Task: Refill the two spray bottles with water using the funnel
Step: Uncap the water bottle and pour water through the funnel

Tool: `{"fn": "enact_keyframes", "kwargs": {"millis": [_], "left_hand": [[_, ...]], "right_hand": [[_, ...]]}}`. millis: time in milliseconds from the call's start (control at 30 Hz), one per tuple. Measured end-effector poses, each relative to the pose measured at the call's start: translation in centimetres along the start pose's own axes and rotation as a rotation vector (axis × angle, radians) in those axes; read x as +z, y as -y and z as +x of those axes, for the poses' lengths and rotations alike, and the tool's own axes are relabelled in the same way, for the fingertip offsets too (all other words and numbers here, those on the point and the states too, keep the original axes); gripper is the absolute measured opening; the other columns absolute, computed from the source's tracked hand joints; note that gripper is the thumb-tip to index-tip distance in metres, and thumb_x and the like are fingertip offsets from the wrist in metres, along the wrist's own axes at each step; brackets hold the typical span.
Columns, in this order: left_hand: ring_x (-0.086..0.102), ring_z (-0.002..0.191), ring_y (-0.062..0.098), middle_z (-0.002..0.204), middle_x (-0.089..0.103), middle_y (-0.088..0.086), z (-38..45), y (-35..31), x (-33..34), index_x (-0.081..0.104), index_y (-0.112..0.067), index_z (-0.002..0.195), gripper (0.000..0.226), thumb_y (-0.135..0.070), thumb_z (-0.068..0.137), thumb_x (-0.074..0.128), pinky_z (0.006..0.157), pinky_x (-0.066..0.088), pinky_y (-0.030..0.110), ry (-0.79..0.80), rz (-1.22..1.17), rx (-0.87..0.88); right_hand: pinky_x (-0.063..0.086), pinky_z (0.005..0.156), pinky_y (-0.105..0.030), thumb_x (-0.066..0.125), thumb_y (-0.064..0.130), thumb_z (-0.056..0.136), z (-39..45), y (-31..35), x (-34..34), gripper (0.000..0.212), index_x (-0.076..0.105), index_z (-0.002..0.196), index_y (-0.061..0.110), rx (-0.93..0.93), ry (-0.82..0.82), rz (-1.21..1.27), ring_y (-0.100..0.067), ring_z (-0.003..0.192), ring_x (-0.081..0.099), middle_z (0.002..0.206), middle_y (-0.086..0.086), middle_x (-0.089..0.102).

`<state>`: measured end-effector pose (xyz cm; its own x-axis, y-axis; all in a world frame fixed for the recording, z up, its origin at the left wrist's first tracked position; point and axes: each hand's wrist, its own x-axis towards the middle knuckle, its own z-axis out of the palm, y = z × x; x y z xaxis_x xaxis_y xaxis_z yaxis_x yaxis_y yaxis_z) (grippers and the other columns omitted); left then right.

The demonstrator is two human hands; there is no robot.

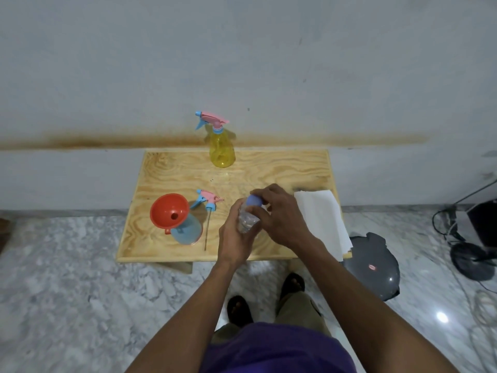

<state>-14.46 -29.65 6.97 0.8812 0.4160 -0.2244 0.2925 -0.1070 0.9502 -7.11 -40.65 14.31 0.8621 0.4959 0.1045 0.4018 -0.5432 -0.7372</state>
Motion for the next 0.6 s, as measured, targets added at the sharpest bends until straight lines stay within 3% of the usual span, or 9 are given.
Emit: {"fn": "enact_keyframes", "kwargs": {"millis": [100, 167, 267, 367, 500, 600], "left_hand": [[0.061, 0.099, -0.018, 0.126, 0.065, -0.005, -0.1, -0.1, 0.0, 0.042, -0.027, 0.148, 0.073, -0.02, 0.086, 0.079, 0.077, 0.051, 0.009, -0.004, 0.023, 0.017], [0.061, 0.096, -0.02, 0.124, 0.064, -0.005, -0.2, -0.3, 0.0, 0.042, -0.022, 0.148, 0.073, -0.012, 0.085, 0.078, 0.073, 0.049, 0.007, 0.004, -0.004, 0.01], [0.062, 0.105, -0.015, 0.122, 0.065, -0.019, -0.2, -0.3, -0.2, 0.043, -0.033, 0.147, 0.075, -0.023, 0.083, 0.081, 0.077, 0.051, 0.01, 0.02, 0.047, 0.037], [0.058, 0.097, -0.024, 0.114, 0.062, -0.03, -0.2, -0.4, -0.5, 0.043, -0.036, 0.145, 0.073, -0.033, 0.082, 0.081, 0.075, 0.048, 0.007, 0.032, 0.088, 0.032], [0.06, 0.095, -0.019, 0.121, 0.064, -0.015, -0.1, -0.7, -0.8, 0.04, -0.031, 0.15, 0.078, -0.037, 0.083, 0.079, 0.073, 0.046, 0.004, 0.042, 0.108, 0.029], [0.062, 0.102, -0.008, 0.12, 0.065, -0.018, 0.0, -0.4, -0.9, 0.039, -0.036, 0.15, 0.08, -0.04, 0.081, 0.081, 0.075, 0.047, 0.005, 0.051, 0.104, 0.007]], "right_hand": [[0.047, 0.087, -0.037, 0.07, 0.022, 0.089, 0.4, 0.2, -0.8, 0.035, 0.067, 0.122, 0.011, -0.025, 0.101, -0.024, -0.022, 0.097, 0.058, 0.108, -0.006, 0.063], [0.046, 0.087, -0.035, 0.072, 0.025, 0.087, 0.6, 0.3, -1.2, 0.039, 0.065, 0.124, 0.014, -0.03, 0.121, -0.026, -0.021, 0.097, 0.058, 0.11, -0.005, 0.065], [0.044, 0.074, -0.028, 0.081, 0.035, 0.077, 0.6, 0.3, -1.5, 0.041, 0.068, 0.108, 0.013, 0.001, 0.049, -0.009, -0.016, 0.083, 0.056, 0.099, -0.001, 0.064], [0.041, 0.071, -0.028, 0.078, 0.031, 0.081, 0.7, 0.2, -1.3, 0.029, 0.067, 0.098, 0.01, -0.01, 0.042, -0.074, -0.016, 0.08, 0.053, 0.09, -0.001, 0.061], [0.045, 0.081, -0.034, 0.07, 0.026, 0.087, 0.8, 0.2, -1.6, 0.024, 0.066, 0.106, 0.011, -0.038, 0.123, -0.08, -0.018, 0.094, 0.054, 0.102, -0.003, 0.062], [0.041, 0.086, -0.03, 0.066, 0.02, 0.09, 1.3, 0.1, -2.1, 0.025, 0.066, 0.114, 0.012, -0.081, 0.207, -0.089, -0.019, 0.104, 0.052, 0.112, -0.003, 0.063]]}}
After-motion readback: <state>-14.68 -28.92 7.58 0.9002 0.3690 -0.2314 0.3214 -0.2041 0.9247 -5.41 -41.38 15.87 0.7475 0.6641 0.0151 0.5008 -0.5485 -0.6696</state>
